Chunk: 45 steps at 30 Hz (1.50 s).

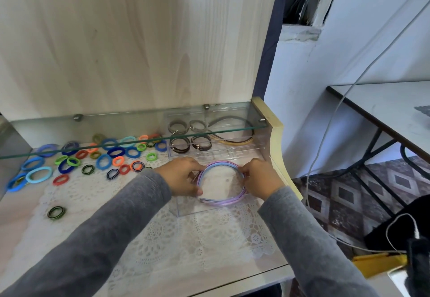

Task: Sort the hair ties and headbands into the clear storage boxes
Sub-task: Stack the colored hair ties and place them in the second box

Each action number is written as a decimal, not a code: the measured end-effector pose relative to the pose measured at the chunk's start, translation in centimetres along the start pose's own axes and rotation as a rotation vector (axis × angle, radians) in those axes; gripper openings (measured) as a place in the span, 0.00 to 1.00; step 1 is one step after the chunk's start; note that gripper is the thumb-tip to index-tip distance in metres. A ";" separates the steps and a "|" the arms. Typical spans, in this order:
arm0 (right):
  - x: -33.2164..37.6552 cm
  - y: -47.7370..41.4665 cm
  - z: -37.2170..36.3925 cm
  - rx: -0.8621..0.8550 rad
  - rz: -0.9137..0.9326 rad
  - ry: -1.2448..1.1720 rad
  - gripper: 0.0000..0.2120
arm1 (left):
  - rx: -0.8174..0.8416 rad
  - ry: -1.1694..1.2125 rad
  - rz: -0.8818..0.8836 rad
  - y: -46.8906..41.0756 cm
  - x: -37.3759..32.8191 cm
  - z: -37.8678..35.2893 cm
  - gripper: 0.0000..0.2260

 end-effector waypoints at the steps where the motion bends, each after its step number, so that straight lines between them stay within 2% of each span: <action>1: 0.0 0.0 0.1 0.005 0.002 -0.002 0.16 | 0.028 -0.003 -0.008 0.1 -0.1 0.0 0.28; 5: 0.0 0.2 0.3 0.025 0.014 -0.010 0.15 | 0.034 0.041 0.005 0.2 0.3 -0.2 0.32; 11: -0.2 0.0 -0.4 0.115 0.034 0.031 0.17 | -0.056 0.044 0.028 0.2 0.5 -0.2 0.30; 17: -0.6 -0.2 -0.6 0.251 0.031 0.043 0.28 | -0.021 -0.139 -0.008 0.1 -0.1 -1.0 0.28; 23: -0.1 -0.9 -0.3 0.249 0.045 0.109 0.28 | 0.035 -0.165 -0.015 0.6 -0.8 -1.5 0.29; 29: 0.4 -0.8 -0.1 0.216 0.042 0.091 0.27 | 0.012 -0.215 -0.011 0.6 -1.1 -1.5 0.30; 38: 0.4 -0.8 -0.3 0.179 0.018 0.068 0.30 | -0.002 -0.211 -0.004 0.6 -0.9 -1.4 0.30; 43: 0.4 -0.8 -0.3 0.164 0.009 0.036 0.32 | 0.026 -0.232 -0.020 0.7 -1.0 -1.2 0.28; 45: 0.3 -0.8 -0.2 0.185 0.011 0.038 0.30 | 0.029 -0.263 -0.034 0.6 -0.9 -0.9 0.26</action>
Point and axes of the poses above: each hand's wrist, its own y-axis away from the middle knuckle, its own z-axis out of the back of the hand, x = y × z, the point moved 7 cm from there along -y, towards the middle knuckle, and after that the axes turned 2 degrees about -y, right-handed, at the moved point
